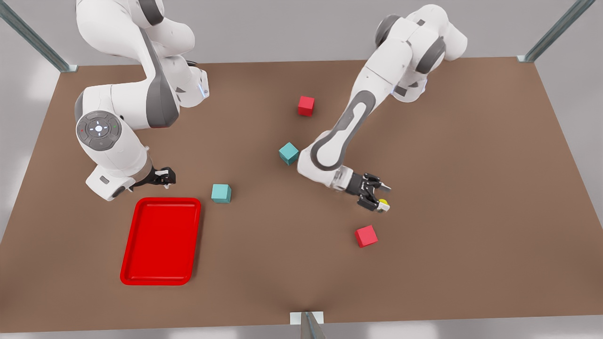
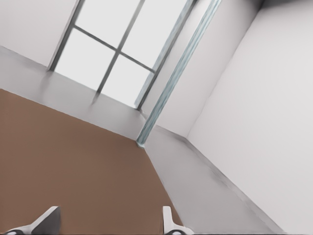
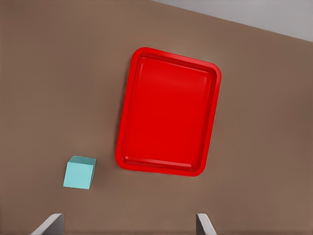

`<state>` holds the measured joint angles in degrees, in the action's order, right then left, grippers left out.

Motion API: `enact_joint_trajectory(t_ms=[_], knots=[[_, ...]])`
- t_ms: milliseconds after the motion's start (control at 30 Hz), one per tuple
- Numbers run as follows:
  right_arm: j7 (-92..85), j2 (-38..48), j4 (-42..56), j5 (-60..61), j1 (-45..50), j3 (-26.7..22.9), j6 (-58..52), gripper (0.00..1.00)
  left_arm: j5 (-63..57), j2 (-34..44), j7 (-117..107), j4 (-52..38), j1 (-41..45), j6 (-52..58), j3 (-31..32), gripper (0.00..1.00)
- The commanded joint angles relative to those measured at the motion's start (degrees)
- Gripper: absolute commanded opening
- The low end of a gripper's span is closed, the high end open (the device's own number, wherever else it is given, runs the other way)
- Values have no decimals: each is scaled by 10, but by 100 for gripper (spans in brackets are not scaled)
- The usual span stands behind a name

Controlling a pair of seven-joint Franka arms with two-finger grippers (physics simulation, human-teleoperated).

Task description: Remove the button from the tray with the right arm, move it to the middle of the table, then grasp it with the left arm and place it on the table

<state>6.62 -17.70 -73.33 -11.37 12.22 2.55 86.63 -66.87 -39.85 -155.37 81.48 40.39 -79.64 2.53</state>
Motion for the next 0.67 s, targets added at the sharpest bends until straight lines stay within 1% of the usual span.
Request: enact_joint_trajectory(t_ms=[0,33,67,100,133,167,200,233,300,367,400,433,633], knots=[[-1,1,0,0,0,0,0,100,288,42,1033,-98,-43,-17,-1,100],[-2,1,0,0,0,0,0,100,454,42,1281,-180,-117,-2,-1,100],[-2,1,1,0,-2,0,0,100,585,43,1528,-227,-212,57,4,100],[0,1,3,0,-2,0,0,100,613,51,1639,-279,-241,112,4,100],[-1,1,3,1,-3,0,0,100,613,81,1658,-287,-242,124,2,100],[0,2,5,3,-8,-1,0,100,609,152,1658,-257,-256,123,3,100],[0,2,6,2,-7,-1,1,100,612,231,1660,-195,-254,121,0,100],[1,-14,5,27,-18,-2,-1,100,615,289,1663,-116,-256,85,1,100],[1,-8,20,51,-39,-4,4,100,639,340,1675,-5,-263,-3,1,100],[1,-8,30,59,-54,-3,3,100,642,340,1696,-4,-263,-3,2,100],[1,-8,30,57,-54,-1,3,100,645,340,1756,-4,-263,1,2,100],[1,-8,31,59,-55,-1,3,100,645,340,1769,-4,-263,2,1,100],[2,-9,30,58,-51,-1,1,100,645,340,1770,-4,-264,2,2,100]])
